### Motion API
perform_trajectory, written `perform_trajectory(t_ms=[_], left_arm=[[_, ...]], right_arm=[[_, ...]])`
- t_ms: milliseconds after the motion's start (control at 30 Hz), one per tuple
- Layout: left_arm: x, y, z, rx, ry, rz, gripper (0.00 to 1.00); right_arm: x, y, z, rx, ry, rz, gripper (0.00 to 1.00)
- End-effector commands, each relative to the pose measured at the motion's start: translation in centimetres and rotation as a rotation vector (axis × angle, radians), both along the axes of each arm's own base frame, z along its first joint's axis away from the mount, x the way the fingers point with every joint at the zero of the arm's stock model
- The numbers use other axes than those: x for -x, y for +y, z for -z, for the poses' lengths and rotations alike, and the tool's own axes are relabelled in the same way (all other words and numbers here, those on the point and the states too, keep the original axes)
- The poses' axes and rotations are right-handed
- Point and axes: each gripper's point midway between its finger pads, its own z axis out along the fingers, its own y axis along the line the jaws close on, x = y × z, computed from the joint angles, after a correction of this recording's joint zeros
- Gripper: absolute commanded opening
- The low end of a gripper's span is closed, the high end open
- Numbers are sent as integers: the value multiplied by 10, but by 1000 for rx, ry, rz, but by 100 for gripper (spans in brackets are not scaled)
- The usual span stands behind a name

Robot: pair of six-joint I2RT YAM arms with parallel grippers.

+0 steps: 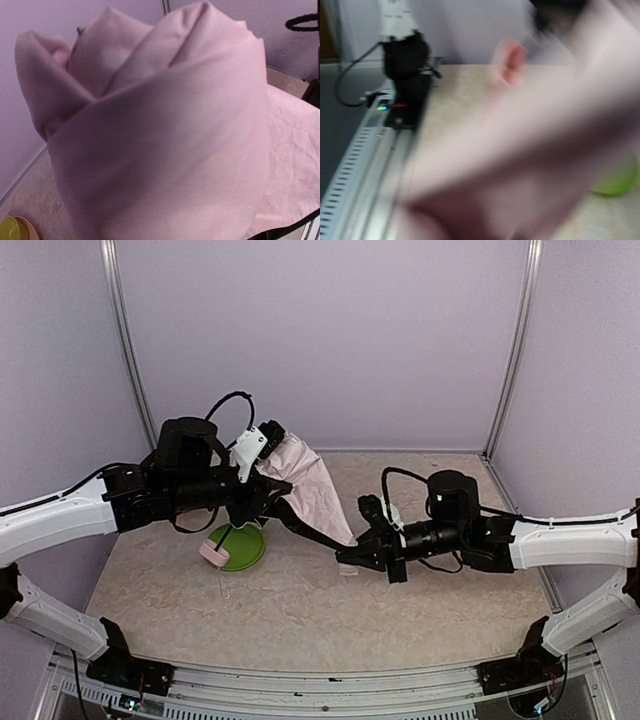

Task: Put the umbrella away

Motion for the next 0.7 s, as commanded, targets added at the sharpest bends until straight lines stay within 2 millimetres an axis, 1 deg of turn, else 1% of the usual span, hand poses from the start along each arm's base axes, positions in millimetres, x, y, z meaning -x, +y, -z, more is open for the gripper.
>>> perform_trajectory(t_ms=[0,67,100,133,200,233,300,367,400,467,567,667], left_arm=[[-65,33,1,-118,-125,-316,0],[-63,20,38,-224,-95,-270,0],[-58,11,54,-265,-80,-234,0],[-53,2,71,-304,-57,-189,0],[-37,-19,110,-384,11,-79,0],[-28,-27,128,-430,38,-32,0],[-10,-38,163,-520,85,46,0],[10,-48,194,-565,171,138,0],[22,-56,208,-559,235,200,0],[39,-65,236,-571,324,279,0],[60,-75,267,-591,430,366,0],[87,-84,290,-607,544,494,0]], right_arm=[[69,8,-23,6,60,-263,0],[85,10,-53,-66,56,-344,0],[90,9,-68,-110,50,-375,0],[93,7,-82,-155,42,-396,0],[95,5,-101,-219,36,-410,0],[92,6,-107,-236,36,-393,0],[73,7,-114,-245,60,-289,0],[58,-1,-119,-286,92,-211,0],[53,-7,-119,-308,110,-189,0],[45,-14,-113,-336,148,-134,0],[18,-15,-88,-308,210,37,0],[-6,-23,-63,-297,284,196,0]])
